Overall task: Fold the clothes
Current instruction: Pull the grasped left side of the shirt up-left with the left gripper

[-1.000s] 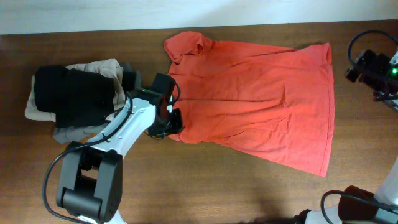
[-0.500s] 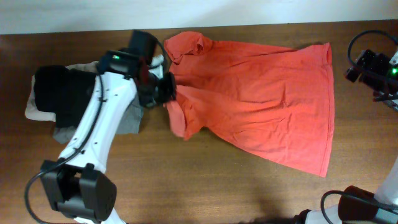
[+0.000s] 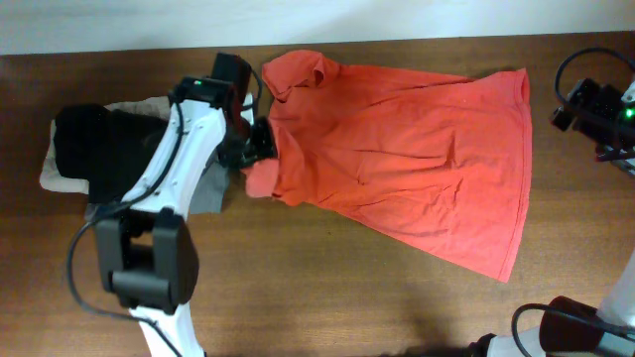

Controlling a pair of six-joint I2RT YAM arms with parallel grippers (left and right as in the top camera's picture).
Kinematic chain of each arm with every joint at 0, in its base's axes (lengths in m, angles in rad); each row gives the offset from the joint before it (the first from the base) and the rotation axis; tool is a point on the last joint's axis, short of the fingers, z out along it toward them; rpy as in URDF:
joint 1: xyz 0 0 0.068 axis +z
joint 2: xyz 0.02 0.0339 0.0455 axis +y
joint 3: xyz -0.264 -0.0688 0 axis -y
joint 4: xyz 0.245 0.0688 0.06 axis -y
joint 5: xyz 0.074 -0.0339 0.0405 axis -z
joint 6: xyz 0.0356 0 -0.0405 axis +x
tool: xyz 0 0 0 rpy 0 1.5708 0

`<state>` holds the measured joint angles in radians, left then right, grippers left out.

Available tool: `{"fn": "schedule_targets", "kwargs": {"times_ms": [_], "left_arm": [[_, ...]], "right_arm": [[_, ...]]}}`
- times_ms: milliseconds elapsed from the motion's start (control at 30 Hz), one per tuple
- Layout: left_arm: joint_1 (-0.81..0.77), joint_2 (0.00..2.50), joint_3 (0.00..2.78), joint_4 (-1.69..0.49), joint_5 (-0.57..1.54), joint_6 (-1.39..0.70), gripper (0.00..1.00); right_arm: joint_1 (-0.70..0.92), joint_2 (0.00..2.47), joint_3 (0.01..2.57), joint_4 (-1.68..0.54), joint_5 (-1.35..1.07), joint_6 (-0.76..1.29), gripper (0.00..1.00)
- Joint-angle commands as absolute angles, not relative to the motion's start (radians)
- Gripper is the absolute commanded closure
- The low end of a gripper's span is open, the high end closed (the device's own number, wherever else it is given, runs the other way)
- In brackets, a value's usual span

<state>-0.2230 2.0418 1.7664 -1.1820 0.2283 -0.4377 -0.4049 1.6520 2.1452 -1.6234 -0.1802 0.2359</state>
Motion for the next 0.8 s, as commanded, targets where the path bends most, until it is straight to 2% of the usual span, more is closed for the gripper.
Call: {"fn": "schedule_targets", "kwargs": {"times_ms": [0, 267, 533, 767], "left_arm": [[-0.217, 2.046, 1.772, -1.238, 0.176, -0.417, 0.44], [-0.239, 2.046, 1.764, -1.333, 0.084, -0.374, 0.43], [-0.35, 2.048, 1.659, -1.104, -0.049, -0.29, 0.42], [-0.405, 2.048, 1.652, -1.075, -0.205, -0.302, 0.42]], "right_arm": [[-0.398, 1.63, 2.143, -1.623, -0.171, 0.237, 0.07], [-0.398, 1.63, 2.143, -1.619, -0.171, 0.237, 0.07], [-0.398, 1.63, 2.143, -1.617, -0.171, 0.237, 0.07], [-0.398, 1.63, 2.143, -1.618, -0.171, 0.237, 0.07]]}}
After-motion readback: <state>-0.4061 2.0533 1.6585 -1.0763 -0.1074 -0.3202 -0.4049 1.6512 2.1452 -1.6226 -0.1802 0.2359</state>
